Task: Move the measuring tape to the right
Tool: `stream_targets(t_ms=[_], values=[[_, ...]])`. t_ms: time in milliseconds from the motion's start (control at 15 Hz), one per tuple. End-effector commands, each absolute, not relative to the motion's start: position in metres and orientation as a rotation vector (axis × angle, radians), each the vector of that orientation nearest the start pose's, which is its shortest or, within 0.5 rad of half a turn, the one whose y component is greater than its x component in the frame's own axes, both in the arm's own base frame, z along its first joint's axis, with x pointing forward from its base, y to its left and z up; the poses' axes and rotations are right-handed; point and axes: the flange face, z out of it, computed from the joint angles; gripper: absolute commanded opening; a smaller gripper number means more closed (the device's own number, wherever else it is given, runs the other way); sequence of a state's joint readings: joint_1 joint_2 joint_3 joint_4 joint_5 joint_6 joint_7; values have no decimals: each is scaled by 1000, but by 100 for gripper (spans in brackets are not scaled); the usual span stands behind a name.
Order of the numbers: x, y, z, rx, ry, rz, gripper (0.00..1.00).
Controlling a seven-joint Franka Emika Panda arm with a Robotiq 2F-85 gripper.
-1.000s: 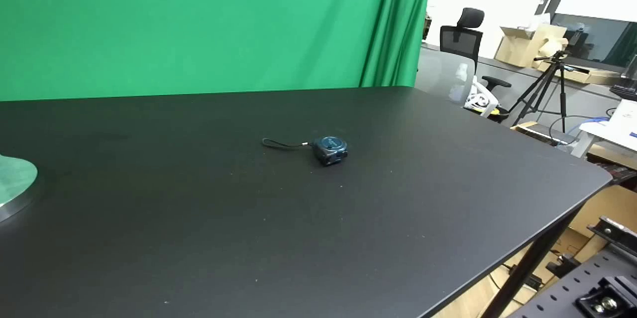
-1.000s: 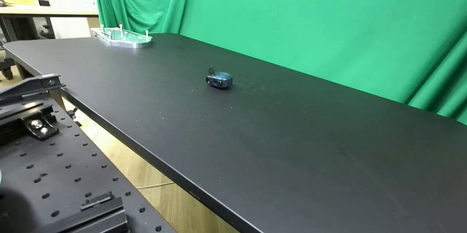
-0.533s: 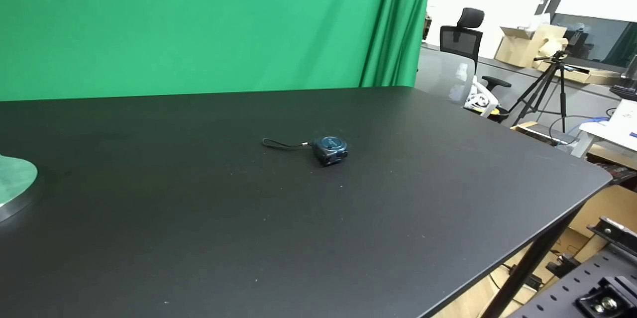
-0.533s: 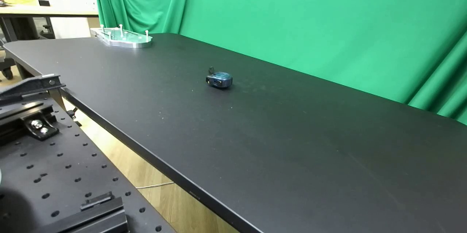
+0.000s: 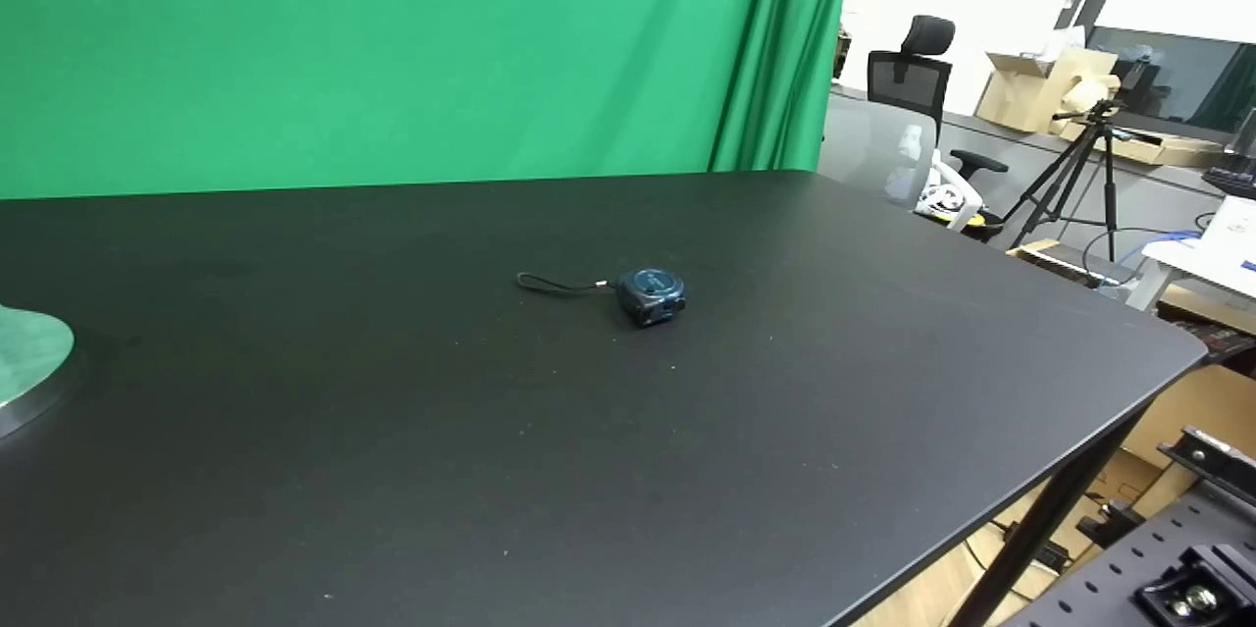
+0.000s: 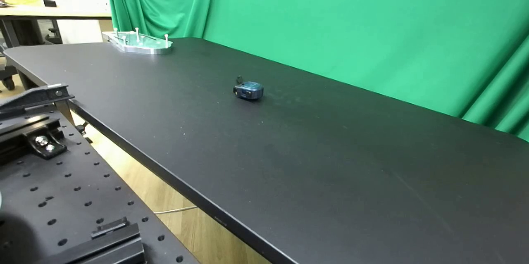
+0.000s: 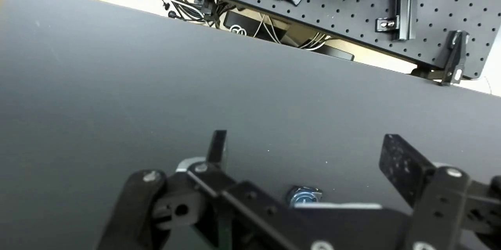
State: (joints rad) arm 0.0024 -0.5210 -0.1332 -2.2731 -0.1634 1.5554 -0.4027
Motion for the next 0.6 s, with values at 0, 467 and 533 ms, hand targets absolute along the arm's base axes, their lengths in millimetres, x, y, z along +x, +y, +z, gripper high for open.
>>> stream_targets(t_ms=[0,467,533], values=[[393,-52,493,-3154,-508,349,100],[437,-3,406,-3136,-425,147,100],[441,4,394,-3118,-361,143,100]])
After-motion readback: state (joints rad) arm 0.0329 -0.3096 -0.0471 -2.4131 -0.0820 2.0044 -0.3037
